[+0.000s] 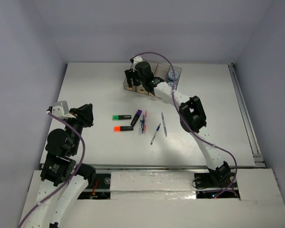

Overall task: Sort the stationery into containers
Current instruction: Place the stationery in the storage box, then pick up the pen from the center of the board.

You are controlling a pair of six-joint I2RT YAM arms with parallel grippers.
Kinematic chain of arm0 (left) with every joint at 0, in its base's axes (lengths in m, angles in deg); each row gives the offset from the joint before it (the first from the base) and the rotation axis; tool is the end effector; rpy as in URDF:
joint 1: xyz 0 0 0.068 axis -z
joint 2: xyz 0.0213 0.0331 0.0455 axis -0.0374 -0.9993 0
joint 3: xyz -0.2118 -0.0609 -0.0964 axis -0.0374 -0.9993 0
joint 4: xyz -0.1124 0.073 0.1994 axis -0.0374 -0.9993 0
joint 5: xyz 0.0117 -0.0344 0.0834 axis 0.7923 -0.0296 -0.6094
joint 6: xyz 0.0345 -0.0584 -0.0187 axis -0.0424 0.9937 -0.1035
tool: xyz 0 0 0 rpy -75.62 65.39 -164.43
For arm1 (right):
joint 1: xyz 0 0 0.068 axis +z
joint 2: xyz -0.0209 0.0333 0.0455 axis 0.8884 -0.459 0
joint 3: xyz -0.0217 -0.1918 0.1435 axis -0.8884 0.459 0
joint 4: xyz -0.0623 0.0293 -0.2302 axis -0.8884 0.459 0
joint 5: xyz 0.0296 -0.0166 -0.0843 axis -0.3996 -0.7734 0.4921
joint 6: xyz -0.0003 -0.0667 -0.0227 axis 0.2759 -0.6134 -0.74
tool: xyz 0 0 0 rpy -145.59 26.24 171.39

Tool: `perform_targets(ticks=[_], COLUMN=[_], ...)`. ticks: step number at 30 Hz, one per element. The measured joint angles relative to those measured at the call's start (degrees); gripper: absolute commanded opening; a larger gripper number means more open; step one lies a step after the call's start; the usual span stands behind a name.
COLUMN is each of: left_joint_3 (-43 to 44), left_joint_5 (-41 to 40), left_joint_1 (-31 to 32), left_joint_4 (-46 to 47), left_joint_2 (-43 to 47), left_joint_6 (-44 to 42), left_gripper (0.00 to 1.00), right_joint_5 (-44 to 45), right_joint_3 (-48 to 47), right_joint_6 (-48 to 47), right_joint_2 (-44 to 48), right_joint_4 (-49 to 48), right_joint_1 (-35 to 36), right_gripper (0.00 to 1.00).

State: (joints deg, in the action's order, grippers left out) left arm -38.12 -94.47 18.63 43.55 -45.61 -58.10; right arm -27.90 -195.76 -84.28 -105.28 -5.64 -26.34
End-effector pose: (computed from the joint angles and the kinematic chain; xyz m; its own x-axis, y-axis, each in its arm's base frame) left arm 0.1142 -0.0307 0.3596 0.1403 -0.3772 -0.9155 0.2112 0.9147 -0.3445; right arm 0.4509 0.3268 0.1969 -0.3547 -0.1782 -0.9178 -0.5186 0.8543 0.0346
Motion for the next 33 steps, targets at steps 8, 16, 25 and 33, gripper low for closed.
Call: perform_targets(ticks=[8, 16, 25, 33], left_joint_3=[0.0, 0.0, 0.0, 0.0], left_joint_5=[0.09, 0.2, 0.09, 0.09], left_joint_1=[0.0, 0.0, -0.28, -0.39], left_joint_4=[0.02, 0.04, 0.02, 0.02], left_joint_2=[0.0, -0.37, -1.38, -1.57], left_joint_6=[0.0, 0.0, -0.15, -0.13], left_gripper=[0.19, 0.13, 0.01, 0.15], right_joint_5=[-0.46, -6.36, -20.74, -21.07], right_joint_3=[0.74, 22.01, 32.22, 31.82], right_joint_6=[0.0, 0.48, -9.03, -16.24], right_joint_2=[0.81, 18.08, 28.57, 23.28], right_joint_4=[-0.68, -7.82, -6.82, 4.31], right_joint_1=[0.0, 0.17, 7.93, 13.97], right_gripper=[0.83, 0.0, 0.08, 0.71])
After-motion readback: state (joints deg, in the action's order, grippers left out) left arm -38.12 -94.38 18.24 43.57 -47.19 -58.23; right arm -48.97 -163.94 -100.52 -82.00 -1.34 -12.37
